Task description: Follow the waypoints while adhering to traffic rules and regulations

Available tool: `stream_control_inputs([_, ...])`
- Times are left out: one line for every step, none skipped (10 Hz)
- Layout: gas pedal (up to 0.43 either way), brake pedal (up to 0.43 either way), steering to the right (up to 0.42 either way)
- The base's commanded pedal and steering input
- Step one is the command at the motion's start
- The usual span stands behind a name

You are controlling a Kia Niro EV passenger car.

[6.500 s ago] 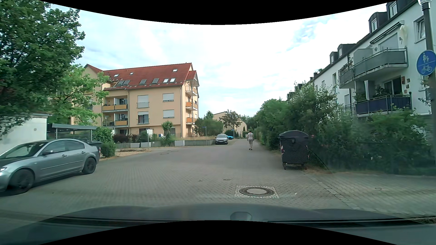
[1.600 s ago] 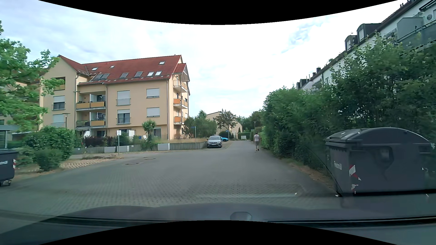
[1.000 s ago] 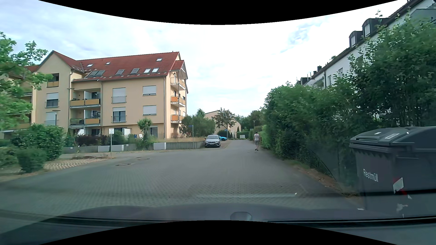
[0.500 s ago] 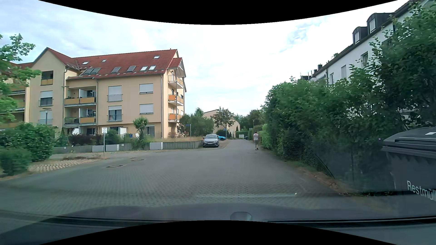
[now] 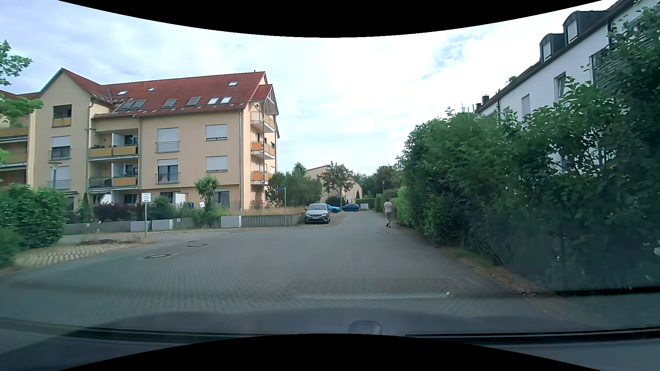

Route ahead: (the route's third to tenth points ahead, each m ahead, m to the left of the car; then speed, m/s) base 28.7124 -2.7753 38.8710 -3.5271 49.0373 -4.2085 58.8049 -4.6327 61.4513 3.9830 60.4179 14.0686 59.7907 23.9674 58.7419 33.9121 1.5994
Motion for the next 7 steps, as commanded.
stream_control_inputs([0.0, 0.0, 0.034])
stream_control_inputs([0.0, 0.0, 0.034])
stream_control_inputs([0.0, 0.0, 0.034])
stream_control_inputs([0.0, 0.0, 0.035])
stream_control_inputs([0.0, 0.0, 0.035])
stream_control_inputs([0.0, 0.0, 0.036])
stream_control_inputs([0.0, 0.0, 0.04])
